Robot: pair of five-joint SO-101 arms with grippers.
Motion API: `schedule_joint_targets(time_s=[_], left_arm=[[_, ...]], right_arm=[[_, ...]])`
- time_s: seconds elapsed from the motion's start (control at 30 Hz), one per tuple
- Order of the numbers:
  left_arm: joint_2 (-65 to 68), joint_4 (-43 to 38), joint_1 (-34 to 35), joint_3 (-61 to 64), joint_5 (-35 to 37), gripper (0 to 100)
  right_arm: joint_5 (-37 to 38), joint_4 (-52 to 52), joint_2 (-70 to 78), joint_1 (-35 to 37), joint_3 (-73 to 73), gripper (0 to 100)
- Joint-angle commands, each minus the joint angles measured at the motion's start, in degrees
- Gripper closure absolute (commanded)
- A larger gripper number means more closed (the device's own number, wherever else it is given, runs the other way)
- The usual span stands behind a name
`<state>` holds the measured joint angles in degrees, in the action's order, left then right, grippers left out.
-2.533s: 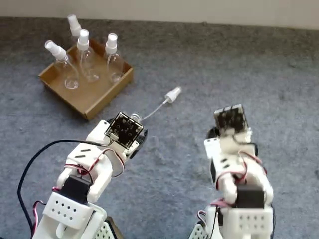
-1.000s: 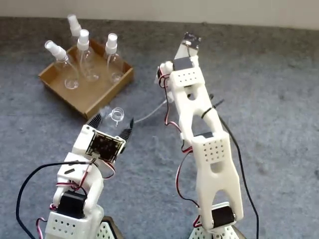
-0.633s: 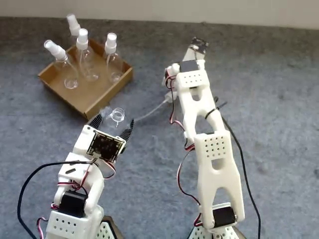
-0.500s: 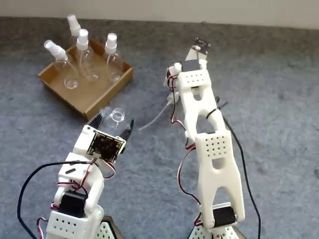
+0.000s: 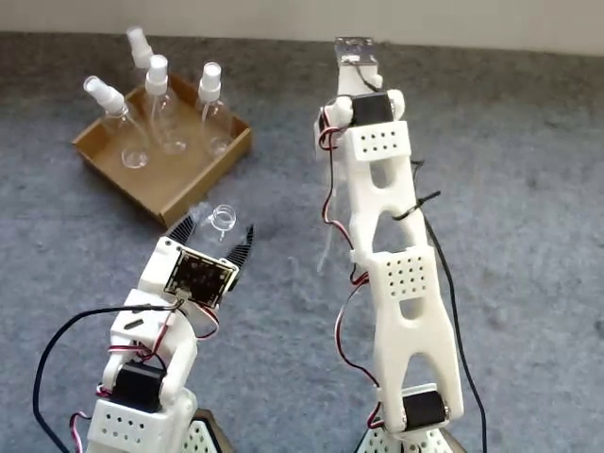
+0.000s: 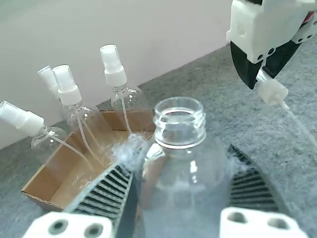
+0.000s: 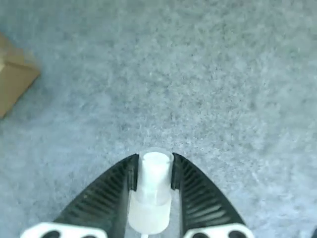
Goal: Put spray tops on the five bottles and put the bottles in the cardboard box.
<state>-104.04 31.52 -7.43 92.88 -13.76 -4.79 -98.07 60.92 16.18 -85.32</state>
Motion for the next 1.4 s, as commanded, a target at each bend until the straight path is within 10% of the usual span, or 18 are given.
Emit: schedule_joint_targets(time_s=[0.0, 0.6, 1.37], left_arm=[[-0.75, -1.32, -1.71, -0.13, 0.35, 89], [-0.40, -6.59, -16.57, 4.18, 0.35, 89], [-0.31, 2.55, -32.04, 1.45, 0.62, 89]], right_arm=[[4.57, -3.21, -2.07, -2.86, -10.95, 97.9], [2.81, -3.56, -30.64, -6.20, -14.02, 97.9], [0.97, -3.12, -91.47, -6.20, 41.80, 97.9]])
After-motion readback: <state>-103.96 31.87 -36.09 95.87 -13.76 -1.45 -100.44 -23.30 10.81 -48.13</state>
